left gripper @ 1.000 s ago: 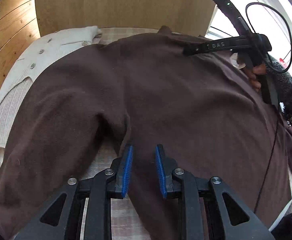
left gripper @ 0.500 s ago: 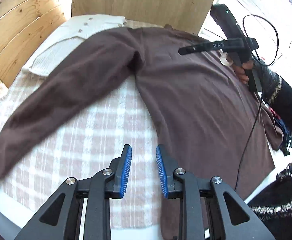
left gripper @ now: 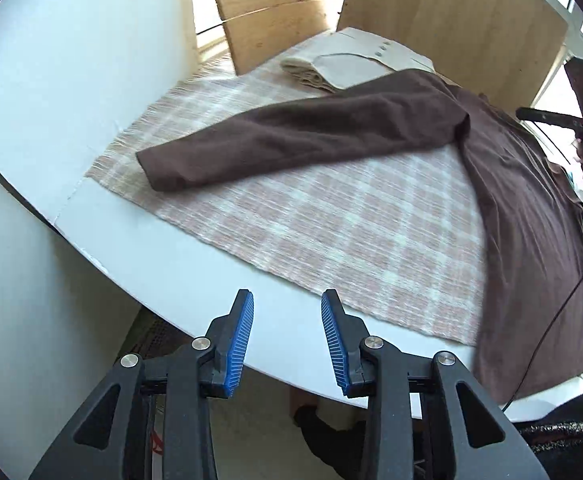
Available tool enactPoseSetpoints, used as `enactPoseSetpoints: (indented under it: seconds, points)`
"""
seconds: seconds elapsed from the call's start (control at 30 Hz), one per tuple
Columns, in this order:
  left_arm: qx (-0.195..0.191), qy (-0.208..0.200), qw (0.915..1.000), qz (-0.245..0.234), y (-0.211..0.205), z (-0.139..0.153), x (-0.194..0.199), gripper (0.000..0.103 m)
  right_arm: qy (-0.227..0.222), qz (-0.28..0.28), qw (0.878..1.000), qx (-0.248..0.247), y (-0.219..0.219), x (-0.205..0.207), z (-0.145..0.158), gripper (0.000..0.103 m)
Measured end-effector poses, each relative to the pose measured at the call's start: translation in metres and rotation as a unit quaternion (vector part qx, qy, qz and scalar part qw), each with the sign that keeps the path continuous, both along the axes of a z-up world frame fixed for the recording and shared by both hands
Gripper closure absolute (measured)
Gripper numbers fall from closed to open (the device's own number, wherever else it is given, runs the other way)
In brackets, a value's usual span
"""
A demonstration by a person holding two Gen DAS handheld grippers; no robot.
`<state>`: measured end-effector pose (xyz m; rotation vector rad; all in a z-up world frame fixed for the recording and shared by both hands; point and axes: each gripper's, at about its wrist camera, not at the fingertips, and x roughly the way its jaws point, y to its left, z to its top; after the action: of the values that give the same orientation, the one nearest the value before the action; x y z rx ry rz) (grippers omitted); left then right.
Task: Fold clothes
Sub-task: 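Open the left gripper and move it toward the folded sleeve cuff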
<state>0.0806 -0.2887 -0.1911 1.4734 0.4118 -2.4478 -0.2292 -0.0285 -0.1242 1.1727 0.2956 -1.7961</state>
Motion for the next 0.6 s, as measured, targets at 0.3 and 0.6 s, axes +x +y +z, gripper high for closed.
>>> enactPoseSetpoints:
  seconds: [0.3,0.6]
  points:
    - [-0.032,-0.012,0.9983,-0.048,-0.078,-0.033,-0.039,0.069,-0.016,0.039,0.998,0.048,-0.105,0.051,-0.058,0.058]
    - [0.004,-0.007,0.9922,-0.124,-0.090,-0.027,-0.067,0.070,-0.031,0.111,0.993,0.026,-0.208,0.067,-0.071,0.058]
